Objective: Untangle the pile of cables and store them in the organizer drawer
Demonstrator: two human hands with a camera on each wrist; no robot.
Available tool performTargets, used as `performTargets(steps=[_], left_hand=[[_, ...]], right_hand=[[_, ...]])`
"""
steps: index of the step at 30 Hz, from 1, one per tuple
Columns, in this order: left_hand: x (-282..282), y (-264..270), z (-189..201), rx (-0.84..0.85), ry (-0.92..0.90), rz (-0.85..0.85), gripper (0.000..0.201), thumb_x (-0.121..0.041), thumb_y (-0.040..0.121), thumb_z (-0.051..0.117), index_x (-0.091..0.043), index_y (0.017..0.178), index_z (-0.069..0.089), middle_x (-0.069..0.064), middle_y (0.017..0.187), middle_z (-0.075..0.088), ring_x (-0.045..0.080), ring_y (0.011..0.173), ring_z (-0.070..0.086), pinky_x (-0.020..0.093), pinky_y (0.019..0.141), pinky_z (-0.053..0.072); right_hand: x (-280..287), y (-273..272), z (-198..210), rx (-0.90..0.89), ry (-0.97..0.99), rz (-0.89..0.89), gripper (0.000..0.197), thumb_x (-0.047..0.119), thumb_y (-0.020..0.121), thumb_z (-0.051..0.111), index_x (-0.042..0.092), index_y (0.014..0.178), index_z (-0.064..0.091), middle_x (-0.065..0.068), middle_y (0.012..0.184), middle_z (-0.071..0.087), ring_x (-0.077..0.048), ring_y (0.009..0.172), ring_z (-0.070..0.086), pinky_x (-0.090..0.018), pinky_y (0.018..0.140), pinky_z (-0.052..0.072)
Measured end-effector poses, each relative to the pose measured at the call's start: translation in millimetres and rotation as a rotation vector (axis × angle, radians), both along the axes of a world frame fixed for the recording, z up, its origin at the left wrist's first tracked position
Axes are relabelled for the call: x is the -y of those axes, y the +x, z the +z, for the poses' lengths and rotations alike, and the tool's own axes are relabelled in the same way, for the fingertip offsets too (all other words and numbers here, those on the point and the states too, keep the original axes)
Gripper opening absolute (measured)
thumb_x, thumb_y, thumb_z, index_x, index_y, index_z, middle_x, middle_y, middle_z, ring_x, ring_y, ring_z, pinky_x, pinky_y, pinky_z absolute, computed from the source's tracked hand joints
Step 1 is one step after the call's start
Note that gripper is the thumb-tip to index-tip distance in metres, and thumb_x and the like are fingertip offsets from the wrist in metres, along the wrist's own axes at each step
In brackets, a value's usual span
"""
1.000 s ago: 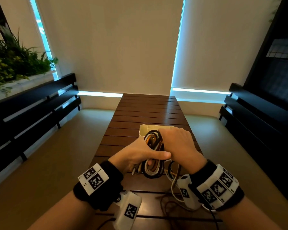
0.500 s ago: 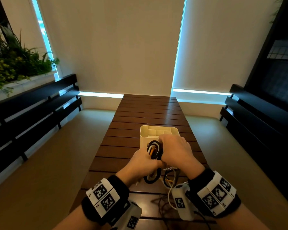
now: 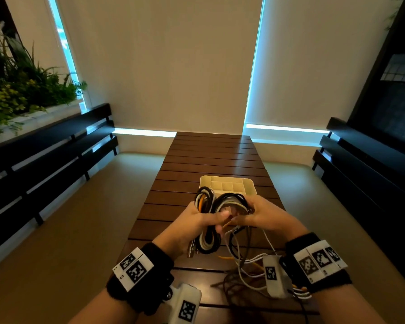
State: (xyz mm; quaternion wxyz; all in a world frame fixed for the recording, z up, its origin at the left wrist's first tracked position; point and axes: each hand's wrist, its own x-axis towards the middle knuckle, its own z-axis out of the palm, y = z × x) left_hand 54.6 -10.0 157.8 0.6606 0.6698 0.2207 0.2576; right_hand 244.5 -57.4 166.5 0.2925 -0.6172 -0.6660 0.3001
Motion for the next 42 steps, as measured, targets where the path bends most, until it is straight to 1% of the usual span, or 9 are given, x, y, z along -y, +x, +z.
performTargets(steps=[3, 7, 13, 17, 24, 29, 34, 40, 42], left_hand=[[-1, 0, -7, 0.051, -0.041, 0.062, 0.03, -0.016, 0.087, 0.062, -0.013, 0.057, 0.06, 0.005, 0.054, 0.056, 0.017, 0.056, 0.057, 0.025, 0.065, 0.051], [-7, 0, -9, 0.11, -0.067, 0.115, 0.035, -0.021, 0.086, 0.064, -0.011, 0.053, 0.056, 0.007, 0.054, 0.057, 0.022, 0.059, 0.056, 0.03, 0.065, 0.052], [-6, 11, -6, 0.159, -0.083, 0.25, 0.017, -0.016, 0.088, 0.061, -0.01, 0.072, 0.061, 0.005, 0.057, 0.055, 0.019, 0.061, 0.064, 0.028, 0.065, 0.055], [-4, 23, -9, 0.143, -0.088, 0.388, 0.03, -0.022, 0.087, 0.064, -0.008, 0.061, 0.059, 0.004, 0.057, 0.059, 0.01, 0.054, 0.061, 0.019, 0.057, 0.051], [1, 28, -11, 0.153, -0.159, 0.411, 0.013, -0.023, 0.082, 0.067, -0.01, 0.083, 0.064, 0.001, 0.071, 0.068, 0.003, 0.061, 0.067, 0.015, 0.053, 0.05], [3, 29, -19, 0.126, -0.078, 0.382, 0.058, -0.044, 0.05, 0.075, -0.012, 0.097, 0.064, 0.001, 0.085, 0.068, 0.012, 0.081, 0.065, 0.021, 0.063, 0.051], [4, 27, -22, 0.117, -0.22, 0.273, 0.052, -0.046, 0.053, 0.076, -0.013, 0.091, 0.064, -0.001, 0.073, 0.064, 0.014, 0.073, 0.062, 0.026, 0.066, 0.051], [5, 34, -29, 0.155, -0.621, 0.244, 0.086, -0.045, 0.056, 0.082, -0.006, 0.124, 0.05, -0.001, 0.059, 0.058, 0.013, 0.049, 0.054, 0.025, 0.049, 0.046], [4, 36, -34, 0.179, -0.662, 0.249, 0.071, -0.042, 0.058, 0.083, -0.011, 0.111, 0.048, 0.001, 0.059, 0.056, 0.013, 0.046, 0.053, 0.025, 0.047, 0.045]], right_hand=[[8, 3, -18, -0.114, 0.007, -0.001, 0.03, 0.018, 0.082, 0.066, 0.006, 0.108, 0.057, -0.017, 0.107, 0.062, -0.026, 0.101, 0.062, -0.044, 0.092, 0.05], [18, -2, -33, -0.292, 0.03, -0.061, 0.023, 0.018, 0.091, 0.054, 0.018, 0.114, 0.051, -0.003, 0.105, 0.065, -0.016, 0.098, 0.064, -0.034, 0.09, 0.051], [26, -45, -27, -0.627, 0.23, -0.268, 0.012, 0.02, 0.097, 0.04, 0.018, 0.101, 0.051, 0.009, 0.05, 0.043, -0.003, 0.043, 0.037, -0.017, 0.043, 0.033], [24, -66, -29, -0.294, 0.27, -0.264, 0.016, 0.013, 0.098, 0.039, 0.018, 0.11, 0.048, 0.009, 0.059, 0.054, 0.0, 0.047, 0.047, -0.012, 0.047, 0.035], [23, -73, -21, 0.196, 0.161, -0.3, 0.028, 0.022, 0.098, 0.037, 0.014, 0.124, 0.03, -0.005, 0.089, 0.061, -0.016, 0.076, 0.061, -0.026, 0.063, 0.048], [25, -83, -15, 0.602, 0.038, -0.23, 0.028, 0.022, 0.099, 0.031, 0.006, 0.116, 0.047, -0.01, 0.099, 0.064, -0.027, 0.088, 0.063, -0.035, 0.073, 0.047], [32, -89, -5, 0.867, -0.056, -0.053, 0.027, 0.012, 0.097, 0.036, 0.004, 0.12, 0.049, -0.014, 0.116, 0.059, -0.031, 0.102, 0.06, -0.038, 0.084, 0.048], [35, -96, -6, 0.925, -0.098, -0.116, 0.033, 0.012, 0.098, 0.036, 0.004, 0.13, 0.032, -0.012, 0.115, 0.059, -0.029, 0.099, 0.062, -0.03, 0.055, 0.037], [35, -98, -9, 0.926, -0.084, -0.143, 0.038, 0.014, 0.098, 0.035, 0.004, 0.134, 0.025, -0.012, 0.115, 0.058, -0.029, 0.1, 0.062, -0.031, 0.058, 0.038]])
